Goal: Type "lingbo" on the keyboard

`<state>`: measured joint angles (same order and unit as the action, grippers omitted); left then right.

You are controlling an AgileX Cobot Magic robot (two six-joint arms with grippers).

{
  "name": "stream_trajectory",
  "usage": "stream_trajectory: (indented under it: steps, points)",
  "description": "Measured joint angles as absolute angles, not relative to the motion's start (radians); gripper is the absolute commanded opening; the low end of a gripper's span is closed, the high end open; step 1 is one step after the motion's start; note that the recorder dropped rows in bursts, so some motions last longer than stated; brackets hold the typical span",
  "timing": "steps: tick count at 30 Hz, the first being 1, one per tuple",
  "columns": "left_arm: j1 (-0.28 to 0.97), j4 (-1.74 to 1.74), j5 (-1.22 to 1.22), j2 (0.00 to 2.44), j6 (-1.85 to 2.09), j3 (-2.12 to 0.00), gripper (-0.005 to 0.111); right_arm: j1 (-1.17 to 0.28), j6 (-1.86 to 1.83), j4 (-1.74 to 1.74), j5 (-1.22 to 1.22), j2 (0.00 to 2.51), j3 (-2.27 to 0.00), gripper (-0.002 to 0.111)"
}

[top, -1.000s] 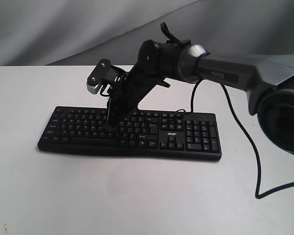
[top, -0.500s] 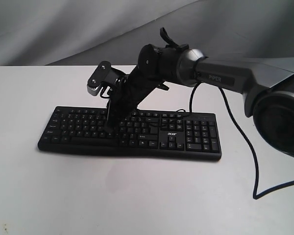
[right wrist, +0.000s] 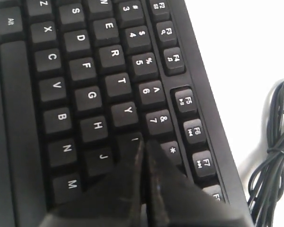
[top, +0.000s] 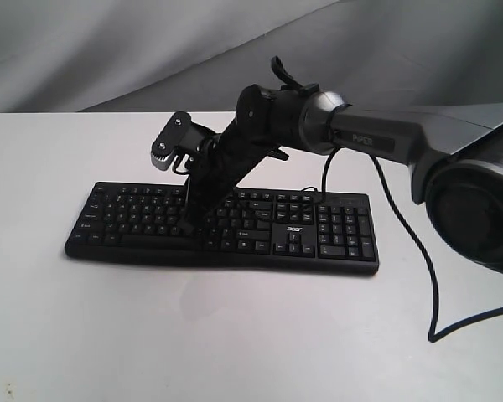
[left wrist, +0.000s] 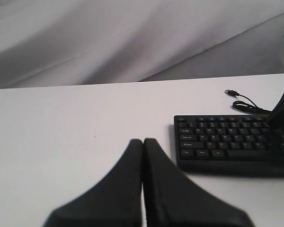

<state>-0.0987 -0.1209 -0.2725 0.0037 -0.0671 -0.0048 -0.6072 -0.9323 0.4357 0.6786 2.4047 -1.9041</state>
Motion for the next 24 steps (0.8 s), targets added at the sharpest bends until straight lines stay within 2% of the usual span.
stream_trajectory:
  steps: [24]
  points:
    - [-0.099, -0.121, -0.272, 0.004, -0.067, -0.005, 0.001, -0.607, -0.924, 0.41, 0.679, 2.416, -1.904, 0.0]
